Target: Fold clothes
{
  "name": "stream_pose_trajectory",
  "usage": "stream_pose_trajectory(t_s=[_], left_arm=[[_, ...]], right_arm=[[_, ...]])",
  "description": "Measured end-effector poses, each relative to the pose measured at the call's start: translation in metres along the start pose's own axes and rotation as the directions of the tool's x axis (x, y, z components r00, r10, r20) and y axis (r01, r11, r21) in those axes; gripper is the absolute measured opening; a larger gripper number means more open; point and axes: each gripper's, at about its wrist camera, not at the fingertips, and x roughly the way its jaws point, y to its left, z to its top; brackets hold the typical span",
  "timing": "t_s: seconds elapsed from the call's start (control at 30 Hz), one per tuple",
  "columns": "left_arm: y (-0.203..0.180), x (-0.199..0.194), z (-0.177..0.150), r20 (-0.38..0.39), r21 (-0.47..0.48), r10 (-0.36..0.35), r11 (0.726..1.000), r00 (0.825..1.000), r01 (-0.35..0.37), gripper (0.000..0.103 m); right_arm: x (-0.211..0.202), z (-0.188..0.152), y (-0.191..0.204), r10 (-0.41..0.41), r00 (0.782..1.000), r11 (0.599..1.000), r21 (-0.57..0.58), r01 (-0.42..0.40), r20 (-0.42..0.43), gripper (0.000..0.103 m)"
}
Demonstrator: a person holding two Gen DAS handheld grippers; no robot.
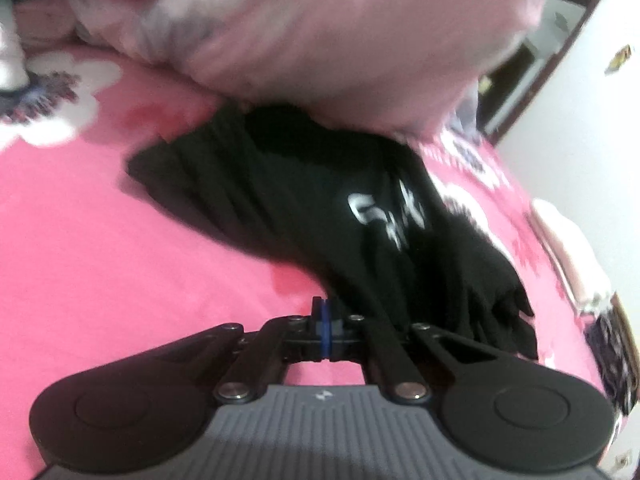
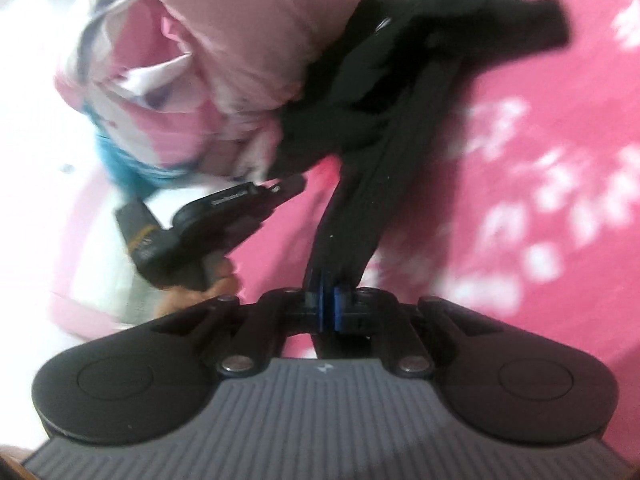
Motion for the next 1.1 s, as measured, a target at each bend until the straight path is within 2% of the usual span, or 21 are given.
stream_pose_trajectory(t_s=[0.1,0.17,0.2,0.23,0.27,0.3,0.33,0.37,0.47,0.5,0.53,0.57,0.67,0.8,0.97,1.1], left_arm=[[0.008,-0.011,0.009,0.0,0.004,-0.014,1.0,1.0,0.014,0.0],[0.009,-0.007,0.007,-0.049,-0.001,-0.069,0.998,0.996,0.069,0.002],[0.007,-0.003,0.005,-0.07,-0.003,-0.09,0.996,0.993,0.09,0.009],[0.004,0.001,0.002,-0.087,0.003,-0.102,0.995,0.991,0.103,0.023],[0.0,0.007,-0.001,-0.1,0.007,-0.112,0.994,0.989,0.113,0.031],[-0.005,0.013,-0.002,-0.106,0.009,-0.119,0.993,0.987,0.12,0.043],[-0.01,0.019,-0.004,-0.114,0.006,-0.127,0.992,0.985,0.129,0.048],[-0.014,0.027,-0.006,-0.122,-0.005,-0.138,0.99,0.983,0.139,0.048],[-0.02,0.051,-0.011,-0.141,-0.051,-0.131,0.991,0.981,0.125,0.044],[-0.022,0.056,-0.013,-0.135,-0.052,-0.104,0.994,0.985,0.098,0.032],[-0.022,0.061,-0.014,-0.131,-0.058,-0.082,0.996,0.988,0.075,0.009],[-0.021,0.064,-0.014,-0.131,-0.07,-0.065,0.996,0.989,0.056,0.006],[-0.013,0.057,-0.012,-0.11,-0.12,-0.059,0.992,0.992,0.046,0.005],[-0.003,0.017,-0.001,-0.02,-0.104,-0.009,0.995,1.0,0.007,0.004],[0.021,-0.028,0.024,0.049,-0.119,0.05,0.992,0.998,-0.043,0.004],[0.043,-0.025,0.032,0.042,-0.13,0.145,0.982,0.989,-0.138,0.004]], right_arm=[[0.012,-0.006,-0.003,0.136,0.991,0.987,0.094,-0.134,-0.02,0.003],[0.012,-0.011,-0.003,0.14,0.99,0.986,0.09,-0.139,-0.005,0.003],[0.01,-0.013,-0.004,0.134,0.991,0.987,0.085,-0.134,0.004,0.003],[0.007,-0.014,-0.006,0.134,0.991,0.986,0.094,-0.135,0.012,0.003],[0.003,-0.016,-0.008,0.134,0.991,0.986,0.1,-0.136,0.022,0.003],[-0.001,-0.017,-0.01,0.133,0.991,0.985,0.103,-0.136,0.033,0.003],[-0.005,-0.018,-0.011,0.132,0.99,0.985,0.107,-0.136,0.043,0.003],[-0.009,-0.019,-0.013,0.129,0.99,0.985,0.109,-0.134,0.054,0.003],[-0.02,-0.021,-0.021,0.118,0.989,0.985,0.119,-0.128,0.085,0.003],[-0.023,-0.021,-0.024,0.116,0.989,0.984,0.125,-0.128,0.094,0.003],[-0.024,-0.021,-0.027,0.114,0.988,0.984,0.129,-0.126,0.1,0.003],[-0.026,-0.021,-0.029,0.113,0.988,0.983,0.133,-0.126,0.104,0.003],[-0.031,-0.021,-0.036,0.109,0.987,0.982,0.145,-0.125,0.117,0.003],[-0.035,-0.022,-0.041,0.118,0.987,0.978,0.157,-0.134,0.107,0.003],[-0.019,-0.029,-0.038,0.145,0.989,0.976,0.156,-0.149,0.036,0.003],[0.003,-0.039,-0.036,0.169,0.985,0.974,0.16,-0.161,-0.034,0.003]])
